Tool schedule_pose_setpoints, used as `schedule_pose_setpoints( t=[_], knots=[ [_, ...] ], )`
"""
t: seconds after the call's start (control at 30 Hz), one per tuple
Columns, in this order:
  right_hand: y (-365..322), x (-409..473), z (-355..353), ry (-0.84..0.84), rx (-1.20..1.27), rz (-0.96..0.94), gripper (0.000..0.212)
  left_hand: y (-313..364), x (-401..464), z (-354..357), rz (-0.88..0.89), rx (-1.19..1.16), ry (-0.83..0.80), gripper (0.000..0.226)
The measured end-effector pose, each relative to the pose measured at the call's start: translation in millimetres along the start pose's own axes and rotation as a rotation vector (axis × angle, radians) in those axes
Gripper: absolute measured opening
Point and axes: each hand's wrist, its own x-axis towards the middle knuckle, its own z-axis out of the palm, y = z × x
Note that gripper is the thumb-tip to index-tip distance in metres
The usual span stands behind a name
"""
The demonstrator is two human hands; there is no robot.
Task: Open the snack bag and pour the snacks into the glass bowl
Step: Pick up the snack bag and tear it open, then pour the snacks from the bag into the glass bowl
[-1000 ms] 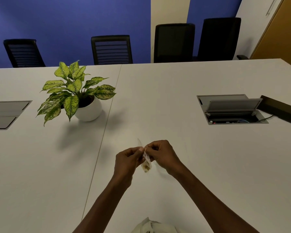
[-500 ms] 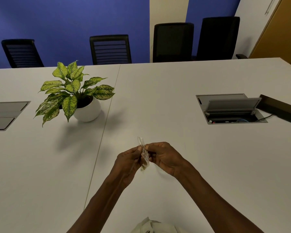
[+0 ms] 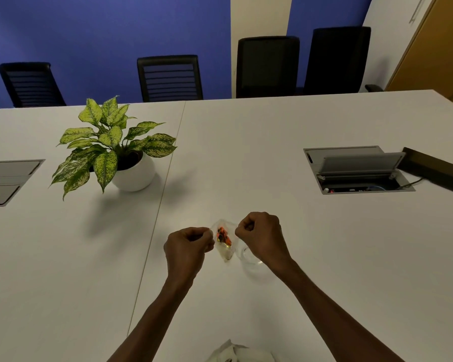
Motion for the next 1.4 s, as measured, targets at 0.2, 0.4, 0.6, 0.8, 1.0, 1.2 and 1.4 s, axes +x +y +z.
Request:
schedule_pose_setpoints(
  t=[0.2,0.4,0.6,0.8,1.0,1.2,1.4],
  knots=[
    [4.8,-0.6,-3.1,0.035,-0.101,-0.042,0.009,-1.6,0.5,1.1,0.075,0.094,-0.01,0.006],
    [4.6,-1.9,3.1,-0.078,-0.194,-0.092,0.034,-0.3,-0.2,11.9,0.101,0.115,-0.019,0.002],
    [6.2,3.2,10.5,-0.177,-0.226,-0.036,0.027,-6.2,2.9,9.3,0.143,0.172,-0.018,0.003],
    [7.5,7.1,9.1,-0.213,-0.167,-0.05,0.022,-25.5,16.8,3.8,0.165,0.183,-0.093,0.015],
    [-0.9,4.7,-5.2,-0.222,0.064,0.052,0.02,-60.9,27.8,22.0,-0.401,-0.384,-0.206,0.043],
    [4.4,10.4,-13.4,-0.247,0.214,0.106,0.014,-71.3,28.2,48.0,-0.823,-0.849,-0.635,0.053],
    [20.1,17.2,-16.0,-0.238,0.144,0.11,0.035,-72.5,30.6,63.3,-0.906,-1.11,-0.61,0.033]
  ],
)
